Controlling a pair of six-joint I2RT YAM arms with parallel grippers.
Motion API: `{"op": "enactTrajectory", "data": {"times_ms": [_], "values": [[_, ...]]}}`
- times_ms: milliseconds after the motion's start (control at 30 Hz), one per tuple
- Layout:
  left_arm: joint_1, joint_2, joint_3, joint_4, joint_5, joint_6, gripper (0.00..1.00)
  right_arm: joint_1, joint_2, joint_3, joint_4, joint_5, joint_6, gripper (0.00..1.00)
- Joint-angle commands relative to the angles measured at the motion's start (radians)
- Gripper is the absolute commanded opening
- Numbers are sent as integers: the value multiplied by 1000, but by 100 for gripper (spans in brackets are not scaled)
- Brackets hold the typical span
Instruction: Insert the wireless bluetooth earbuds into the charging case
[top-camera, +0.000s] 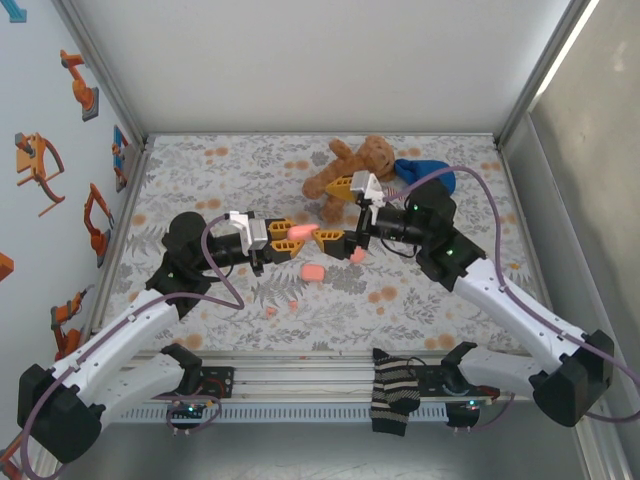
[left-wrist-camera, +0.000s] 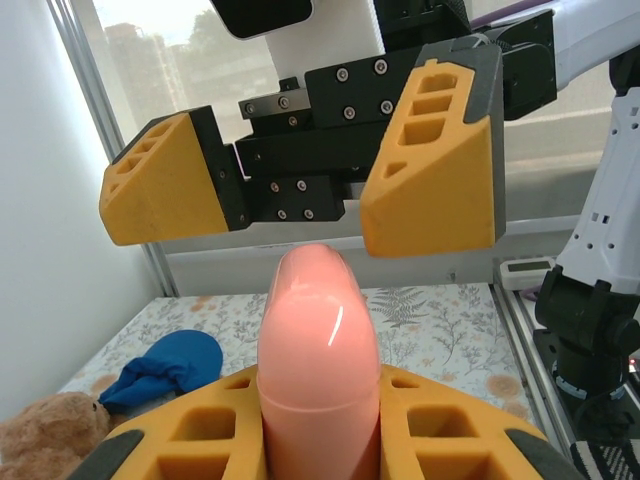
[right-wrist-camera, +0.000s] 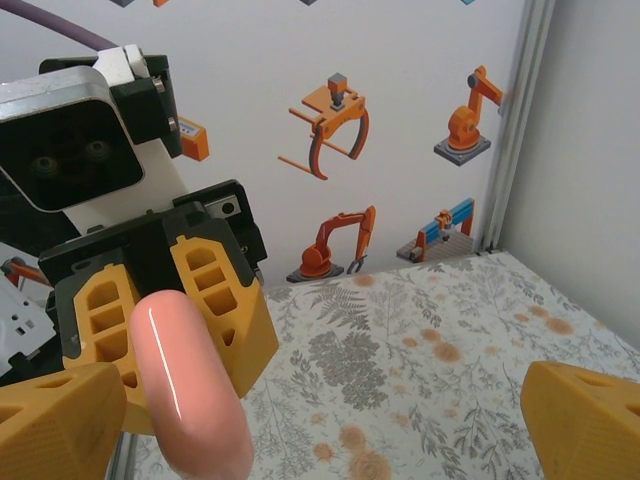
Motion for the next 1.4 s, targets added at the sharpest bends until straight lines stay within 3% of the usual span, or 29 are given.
{"op": "enactTrajectory", "data": {"times_ms": [0,400,1367], "values": [[-2,-14,22,13,24,13,0,12,20,-3,9,-8,-33,100],[-3,-19,24,3,26,14,0,18,37,25,16,60,-36,99],[-2,-36,12,-32,-10,33,0,12,-3,71,-32,39,-48,100]]}}
